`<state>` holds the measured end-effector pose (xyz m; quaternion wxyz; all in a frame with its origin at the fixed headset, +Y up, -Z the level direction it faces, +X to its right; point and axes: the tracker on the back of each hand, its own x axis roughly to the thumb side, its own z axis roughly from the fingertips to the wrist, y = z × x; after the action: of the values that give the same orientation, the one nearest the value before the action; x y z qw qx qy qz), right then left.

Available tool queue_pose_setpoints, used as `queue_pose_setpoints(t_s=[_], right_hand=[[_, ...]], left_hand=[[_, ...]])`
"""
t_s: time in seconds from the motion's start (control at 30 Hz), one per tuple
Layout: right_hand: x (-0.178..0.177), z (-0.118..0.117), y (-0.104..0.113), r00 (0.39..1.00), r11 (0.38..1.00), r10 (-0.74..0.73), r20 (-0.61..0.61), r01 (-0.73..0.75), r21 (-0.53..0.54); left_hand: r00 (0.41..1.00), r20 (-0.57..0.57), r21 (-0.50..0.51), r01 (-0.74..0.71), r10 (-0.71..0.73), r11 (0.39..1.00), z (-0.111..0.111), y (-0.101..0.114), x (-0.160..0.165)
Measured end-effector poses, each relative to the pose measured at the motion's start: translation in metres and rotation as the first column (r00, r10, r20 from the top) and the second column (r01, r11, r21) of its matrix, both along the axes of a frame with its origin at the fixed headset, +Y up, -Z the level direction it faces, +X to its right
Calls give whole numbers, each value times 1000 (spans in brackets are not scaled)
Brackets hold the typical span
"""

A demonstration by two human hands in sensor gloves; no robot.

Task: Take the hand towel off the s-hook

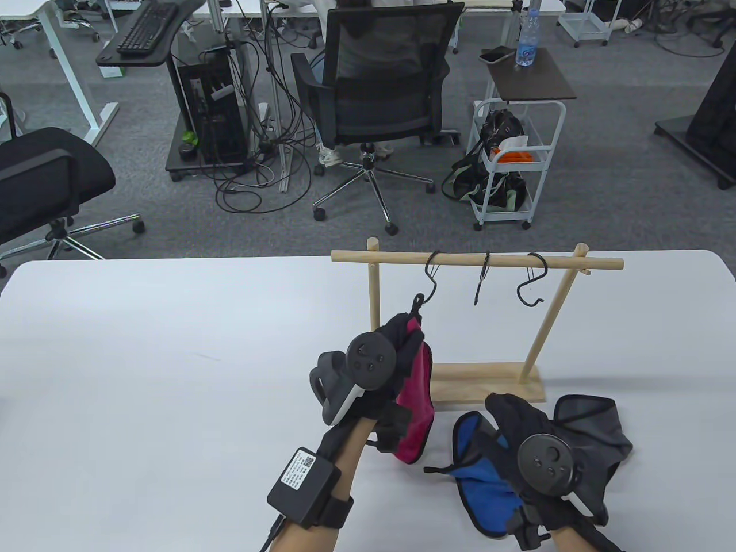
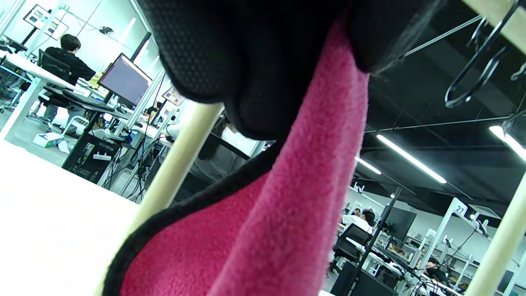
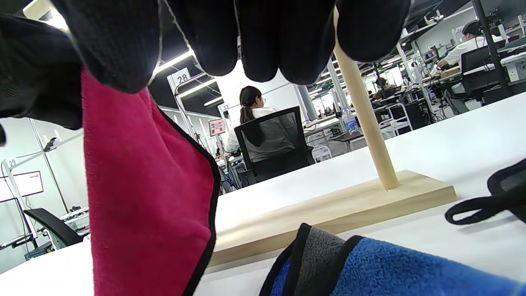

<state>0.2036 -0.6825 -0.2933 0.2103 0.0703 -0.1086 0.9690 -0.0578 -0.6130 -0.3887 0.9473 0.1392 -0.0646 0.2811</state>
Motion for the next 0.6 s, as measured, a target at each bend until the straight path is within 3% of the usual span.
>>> queue_pose_setpoints(t_s=[0.27, 0.6], right_hand=[[0, 1, 1, 1000, 1000, 4, 2, -4, 5], [0, 1, 1, 1000, 1000, 5, 13, -5, 4]], left_hand=[[1000, -27, 46, -3, 4, 999, 17, 17, -26], [994, -104, 55, -7, 12, 998, 41, 17, -77]])
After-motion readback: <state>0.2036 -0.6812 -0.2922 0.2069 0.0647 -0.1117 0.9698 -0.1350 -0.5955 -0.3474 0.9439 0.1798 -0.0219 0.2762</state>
